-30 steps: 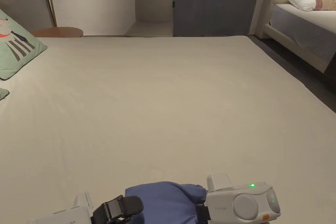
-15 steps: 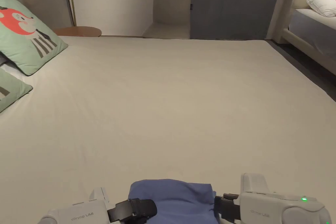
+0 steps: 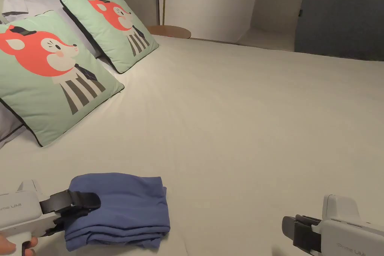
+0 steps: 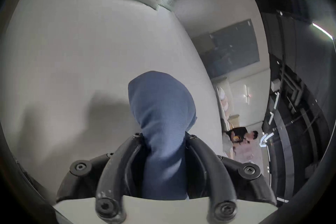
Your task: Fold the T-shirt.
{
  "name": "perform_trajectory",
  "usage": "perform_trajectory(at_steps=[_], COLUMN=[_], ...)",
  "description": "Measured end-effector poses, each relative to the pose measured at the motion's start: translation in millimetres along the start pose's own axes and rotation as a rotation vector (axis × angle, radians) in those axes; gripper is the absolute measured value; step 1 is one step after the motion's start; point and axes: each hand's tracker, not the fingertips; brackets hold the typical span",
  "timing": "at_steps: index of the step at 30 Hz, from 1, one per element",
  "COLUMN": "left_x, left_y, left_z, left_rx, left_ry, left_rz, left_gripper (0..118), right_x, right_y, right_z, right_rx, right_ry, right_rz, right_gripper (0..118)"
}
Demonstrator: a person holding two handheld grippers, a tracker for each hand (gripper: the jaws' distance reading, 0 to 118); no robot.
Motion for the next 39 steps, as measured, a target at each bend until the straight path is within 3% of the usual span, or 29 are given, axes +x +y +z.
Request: perform_trajectory(at_steps=[5, 6, 10, 13, 18, 19, 20, 21, 22, 23, 27, 31, 39], left_x=[-24.3, -24.3, -0.1, 36.5, 96.2, 109.1, 125.7, 136.2, 144.2, 153.0, 189.6, 230.8, 327.7], left_y=[15.0, 14.4, -5.1, -23.6, -61.8, -72.6, -86.0, -94.9, -104.0, -113.3, -155.8, -194.6, -253.4], left_z=[6.8, 4.6, 5.7, 18.8, 28.7, 27.2, 23.4, 18.2, 11.5, 3.9, -37.1, -67.1, -66.0], left_rx=[0.015, 0.018, 0.154, 0.266, 0.326, 0.331, 0.325, 0.321, 0.315, 0.301, 0.223, 0.256, 0.64], left_ry=[0.027, 0.065, 0.298, 0.392, 0.444, 0.434, 0.407, 0.408, 0.4, 0.372, 0.29, 0.234, 0.129], left_rz=[0.071, 0.07, -0.124, -0.331, -0.511, -0.533, -0.567, -0.561, -0.568, -0.583, -0.662, -0.744, -0.965], left_gripper=[27, 37, 109, 111, 110, 104, 90, 66, 27, 5, 0, 0, 0], right_x=[-17.1, -18.2, -15.6, -11.6, 1.1, 4.0, 8.4, 11.5, 15.6, 18.4, 33.0, 46.8, 59.4], right_y=[3.1, 3.5, 5.7, 7.4, 9.2, 8.6, 7.7, 7.0, 6.0, 4.7, -1.6, -3.4, 11.9], right_z=[-10.1, -10.3, -4.3, 6.3, 27.0, 31.3, 37.2, 41.4, 46.8, 50.8, 79.0, 109.0, 172.1], right_rx=[-0.021, -0.023, -0.014, 0.01, 0.071, 0.083, 0.093, 0.102, 0.113, 0.12, 0.191, 0.305, 0.667], right_ry=[0.007, 0.01, -0.006, -0.038, -0.077, -0.086, -0.096, -0.104, -0.114, -0.122, -0.2, -0.313, -0.511], right_rz=[0.049, 0.052, 0.064, 0.081, 0.078, 0.079, 0.074, 0.07, 0.066, 0.064, 0.072, 0.105, 0.174], right_gripper=[0, 0, 0, 0, 0, 0, 0, 0, 0, 0, 0, 0, 0])
